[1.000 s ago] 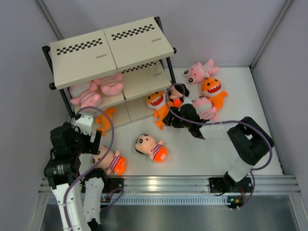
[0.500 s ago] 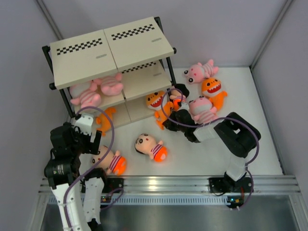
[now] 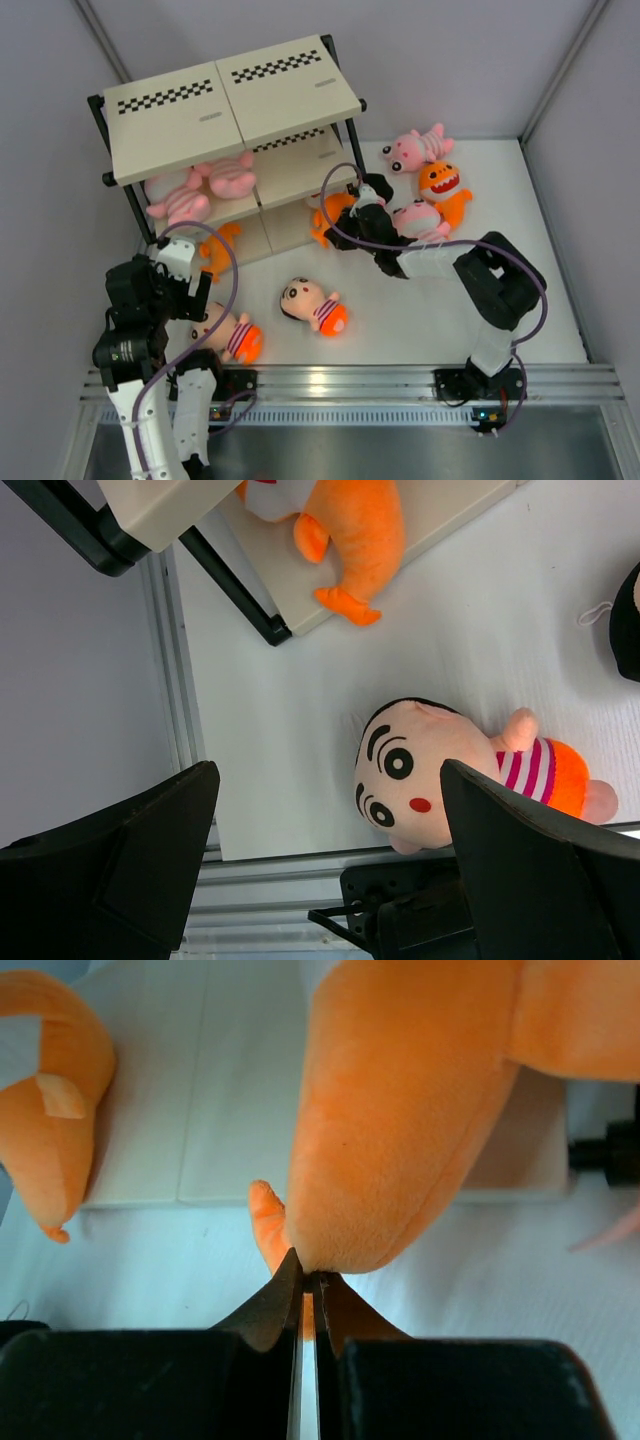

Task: Place and organize the stuffed toys onto the shelf

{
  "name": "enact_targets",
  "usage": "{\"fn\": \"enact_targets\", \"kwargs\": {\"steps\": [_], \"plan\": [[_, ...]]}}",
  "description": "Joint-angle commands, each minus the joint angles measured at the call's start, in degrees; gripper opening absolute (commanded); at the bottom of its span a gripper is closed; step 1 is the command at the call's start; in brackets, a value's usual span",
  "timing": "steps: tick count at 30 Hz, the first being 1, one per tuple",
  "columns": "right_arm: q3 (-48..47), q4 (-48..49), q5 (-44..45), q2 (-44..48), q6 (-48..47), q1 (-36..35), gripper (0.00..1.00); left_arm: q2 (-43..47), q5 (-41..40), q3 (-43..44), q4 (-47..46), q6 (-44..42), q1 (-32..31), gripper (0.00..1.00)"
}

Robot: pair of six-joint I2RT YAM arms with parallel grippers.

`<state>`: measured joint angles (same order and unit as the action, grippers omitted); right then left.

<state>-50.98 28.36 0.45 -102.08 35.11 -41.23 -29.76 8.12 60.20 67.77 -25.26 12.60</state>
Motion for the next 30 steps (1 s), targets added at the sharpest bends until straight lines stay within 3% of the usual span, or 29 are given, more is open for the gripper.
{"fn": "enact_targets", "kwargs": {"steps": [1, 6, 11, 15, 21, 25, 27, 30], "plan": [[-6.2, -1.6, -6.7, -1.1, -5.6, 0.1, 0.0, 0.1, 0.6, -0.7, 0.0, -0.4, -0.1, 0.98], [-8.2, -2.2, -12.5, -3.8, -6.9, -0.3, 0.0, 0.1, 0.7, -1.0, -0.1, -0.3, -0.1, 0.98], [-3.3, 0.3, -13.9, -1.9, -7.5, -0.9, 0.0, 0.3, 0.1, -1.4, 0.0, -0.8, -0.2, 0.98], [-1.7, 0.5, -10.8, -0.5, -7.1, -0.6, 0.0, 0.3, 0.5, -1.7, -0.1, -0.9, -0.2, 0.98], [-8.8, -1.3, -11.1, -4.6, -5.8, 0.7, 0.0, 0.3, 0.4, -1.1, -0.1, -0.7, -0.2, 0.98], [-7.0, 1.5, -7.9, -3.8, -0.5, 0.9, 0.0, 0.3, 0.3, -0.9, 0.0, -0.6, -0.2, 0.98], [-6.2, 2.2, -4.5, -3.4, 1.4, 0.9, 0.08, 0.4, 0.9, -1.0, -0.1, -0.4, -0.3, 0.98], [-7.4, 1.7, -1.5, -4.1, 5.0, 1.2, 0.12, 0.5, 1.5, -1.0, -0.1, -0.4, -0.2, 0.98]]}}
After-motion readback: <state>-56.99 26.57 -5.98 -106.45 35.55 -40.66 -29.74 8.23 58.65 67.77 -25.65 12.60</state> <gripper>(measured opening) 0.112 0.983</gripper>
